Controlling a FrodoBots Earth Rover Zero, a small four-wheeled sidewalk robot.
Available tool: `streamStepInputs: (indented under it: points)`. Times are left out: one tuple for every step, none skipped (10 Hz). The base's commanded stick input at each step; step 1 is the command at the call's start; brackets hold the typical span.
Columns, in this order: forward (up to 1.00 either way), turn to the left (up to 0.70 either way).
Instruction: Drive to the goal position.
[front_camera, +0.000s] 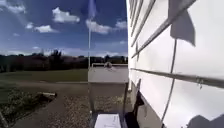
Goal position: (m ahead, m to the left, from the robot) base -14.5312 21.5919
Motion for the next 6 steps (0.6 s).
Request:
streamStepInputs:
  points:
    - [0.00, 0.00]
    - [0.00, 0.00]
    - [0.00, 0.00]
    - [0.00, 0.00]
    - [-0.70, 0.01]
    - [-0.70, 0.01]
